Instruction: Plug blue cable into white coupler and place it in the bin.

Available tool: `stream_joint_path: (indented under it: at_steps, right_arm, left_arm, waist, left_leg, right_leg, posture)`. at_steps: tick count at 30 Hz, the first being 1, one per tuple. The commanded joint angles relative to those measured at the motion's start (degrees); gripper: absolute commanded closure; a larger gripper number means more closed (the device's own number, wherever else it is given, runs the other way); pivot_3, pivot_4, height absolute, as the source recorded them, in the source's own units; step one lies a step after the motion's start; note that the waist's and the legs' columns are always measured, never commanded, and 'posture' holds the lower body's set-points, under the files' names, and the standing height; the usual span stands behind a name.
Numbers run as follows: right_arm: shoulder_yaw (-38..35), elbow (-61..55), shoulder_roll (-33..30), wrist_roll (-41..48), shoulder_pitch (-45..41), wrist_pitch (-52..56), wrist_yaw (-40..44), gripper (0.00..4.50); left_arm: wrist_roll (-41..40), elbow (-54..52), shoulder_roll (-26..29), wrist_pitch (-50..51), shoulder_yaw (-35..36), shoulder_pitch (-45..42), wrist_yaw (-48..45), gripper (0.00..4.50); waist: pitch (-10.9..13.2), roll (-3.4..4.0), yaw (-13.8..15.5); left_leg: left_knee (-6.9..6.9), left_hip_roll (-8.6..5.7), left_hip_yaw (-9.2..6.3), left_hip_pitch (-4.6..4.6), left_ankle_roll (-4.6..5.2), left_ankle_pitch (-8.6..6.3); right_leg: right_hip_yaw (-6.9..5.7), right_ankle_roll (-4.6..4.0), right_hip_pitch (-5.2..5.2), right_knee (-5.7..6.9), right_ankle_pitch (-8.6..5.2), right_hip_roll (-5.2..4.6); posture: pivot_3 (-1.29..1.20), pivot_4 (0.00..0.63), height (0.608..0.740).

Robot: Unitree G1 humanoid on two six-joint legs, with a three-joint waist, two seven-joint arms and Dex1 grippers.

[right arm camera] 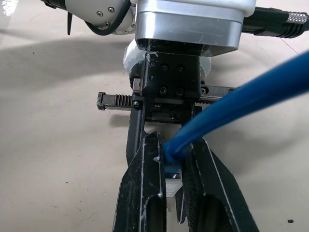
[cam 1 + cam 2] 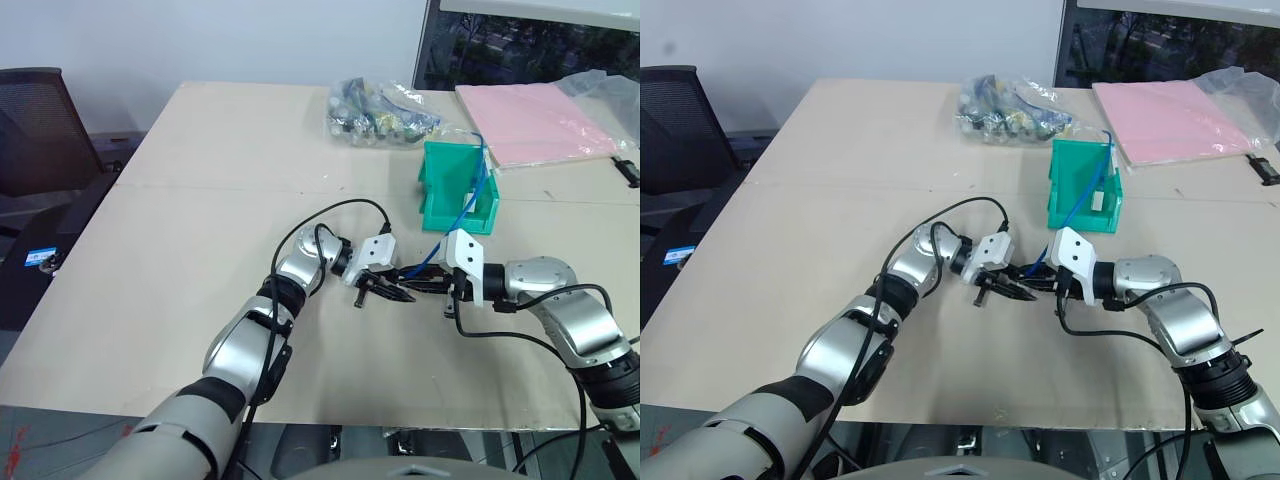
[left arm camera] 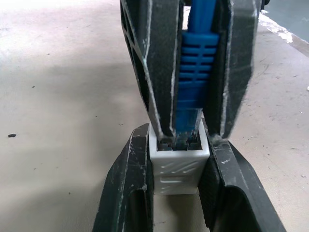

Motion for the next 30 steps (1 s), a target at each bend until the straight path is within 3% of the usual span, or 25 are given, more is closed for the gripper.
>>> stream_joint_path:
  at_steps: [1,6,9,13,19,20,21,26,30]
  right_arm:
    - [5.61,1.35,-0.98,-4.51,1.3,5.43,-0.47,4.5]
    - [9.47,0.69,-2.31,-5.41,2.89,10.32,0.9,4.5]
    - [4.24,0.83,3.38,-0.24,2.13,8.02,-0.99,4.5]
    - [-10.12,-2.83,12.59,16.9,-0.48,14.26,-4.06,4.5]
    - [-15.58,-3.0,11.31,19.93,-0.92,17.57,-3.8,4.5]
    - [-15.75,-2.82,10.84,19.92,-1.1,17.66,-3.7,4.5]
    - [-16.06,-2.57,10.6,20.07,-1.34,17.73,-3.85,4.5]
    - [-19.71,-0.42,9.0,22.56,-4.87,18.99,-5.39,4.5]
    - [-21.91,3.74,5.69,23.81,-10.01,21.21,-5.29,4.5]
  left_arm:
    - [0.16,-0.01,-0.99,-0.57,1.04,-1.07,0.49,3.91]
    - [0.42,-0.05,-1.29,-0.56,1.38,-0.89,0.9,3.91]
    - [0.63,-0.21,-1.26,-0.8,1.49,-0.57,1.03,3.91]
    - [0.49,-1.06,-0.8,-0.78,1.87,0.26,0.83,3.91]
    - [-1.25,-4.63,-0.3,2.77,4.11,2.29,1.04,3.91]
    - [-1.99,-6.08,-0.11,4.02,4.45,2.86,0.59,2.9]
    - [-2.5,-7.69,0.07,4.8,4.77,3.54,0.76,2.58]
    - [-4.82,-21.34,2.84,13.03,7.66,8.85,7.63,0.05]
    - [-7.4,-41.57,5.62,28.09,10.89,13.84,17.5,0.05]
  waist:
    - [-0.06,-0.03,-0.05]
    - [-0.44,-0.3,0.06]
    - [-0.58,-0.47,-0.04]
    - [-0.52,-0.48,-0.35]
    - [-0.42,-0.34,-0.04]
    - [-0.42,-0.33,-0.08]
    - [-0.39,-0.27,-0.16]
    - [-0.35,-0.26,-0.21]
    - [-0.33,-0.21,-0.35]
  left_leg:
    - [0.01,0.0,0.0,0.01,0.0,0.0]
    - [0.01,0.0,-0.09,0.1,0.01,-0.01]
    - [0.0,0.0,-0.1,0.13,0.01,-0.01]
    - [0.0,0.03,-0.11,0.12,0.0,0.0]
    - [-0.01,0.02,-0.11,0.01,0.0,0.0]
    - [-0.01,0.0,-0.1,0.0,0.0,0.0]
    - [-0.02,0.0,-0.08,-0.01,0.01,-0.01]
    - [-0.05,0.03,-0.06,-0.03,0.01,-0.01]
    - [-0.06,0.05,-0.08,-0.01,0.0,0.0]
  right_leg:
    - [0.01,0.0,0.0,0.01,0.0,0.0]
    - [-0.06,0.0,0.12,0.0,0.0,-0.04]
    - [-0.05,0.0,0.15,-0.01,0.0,-0.06]
    - [0.01,-0.02,0.14,0.04,0.02,-0.06]
    - [0.03,-0.06,0.04,0.04,0.06,-0.19]
    - [0.03,-0.05,0.04,0.02,0.05,-0.19]
    - [0.04,-0.05,0.04,0.0,0.05,-0.18]
    - [0.06,-0.04,-0.02,0.02,0.04,-0.15]
    - [0.09,-0.04,-0.02,0.05,0.05,-0.25]
  posture:
    - [0.0,0.15,0.74]
    - [0.0,0.15,0.74]
    - [0.0,0.15,0.74]
    - [0.0,0.15,0.74]
    - [0.0,0.15,0.74]
    - [0.0,0.15,0.74]
    - [0.0,0.15,0.74]
    - [0.0,0.15,0.74]
    - [0.0,0.15,0.74]
